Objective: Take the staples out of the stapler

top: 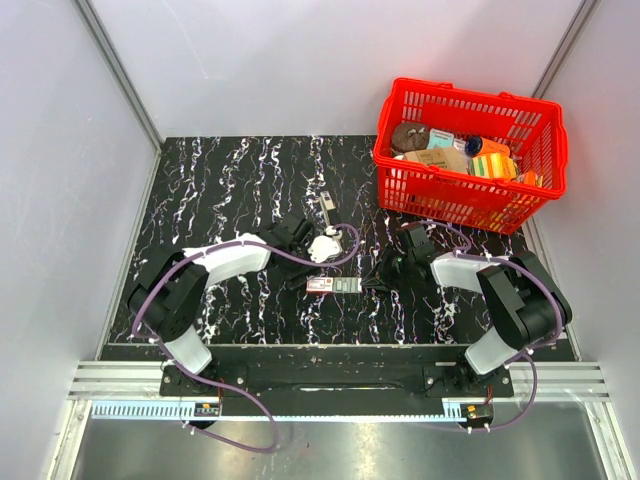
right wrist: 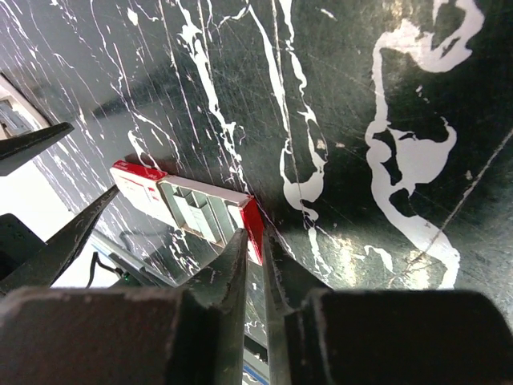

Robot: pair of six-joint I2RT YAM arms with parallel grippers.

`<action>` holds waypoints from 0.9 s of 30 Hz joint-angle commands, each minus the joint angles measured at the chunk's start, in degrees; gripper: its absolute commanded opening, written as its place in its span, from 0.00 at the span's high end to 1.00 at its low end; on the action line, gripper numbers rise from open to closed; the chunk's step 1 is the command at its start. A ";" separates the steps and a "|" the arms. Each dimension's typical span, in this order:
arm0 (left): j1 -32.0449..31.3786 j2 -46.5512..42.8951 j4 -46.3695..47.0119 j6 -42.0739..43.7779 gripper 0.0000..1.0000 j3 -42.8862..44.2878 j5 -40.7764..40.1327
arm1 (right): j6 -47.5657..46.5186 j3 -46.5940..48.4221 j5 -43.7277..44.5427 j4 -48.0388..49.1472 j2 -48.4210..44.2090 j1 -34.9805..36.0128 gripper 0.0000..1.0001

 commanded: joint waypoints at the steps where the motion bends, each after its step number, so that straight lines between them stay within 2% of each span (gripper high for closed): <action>1: -0.93 0.12 2.76 0.23 0.38 0.11 -1.29 | 0.48 0.05 -1.47 2.10 0.82 -0.34 0.84; 9: -2.25 1.35 3.29 -0.03 0.39 0.63 -2.34 | 0.31 0.75 -3.49 2.54 1.87 -0.34 0.88; 27: -3.22 1.62 3.29 -0.03 0.39 1.07 -2.52 | -1.27 3.65 -5.43 3.24 3.02 -0.16 0.89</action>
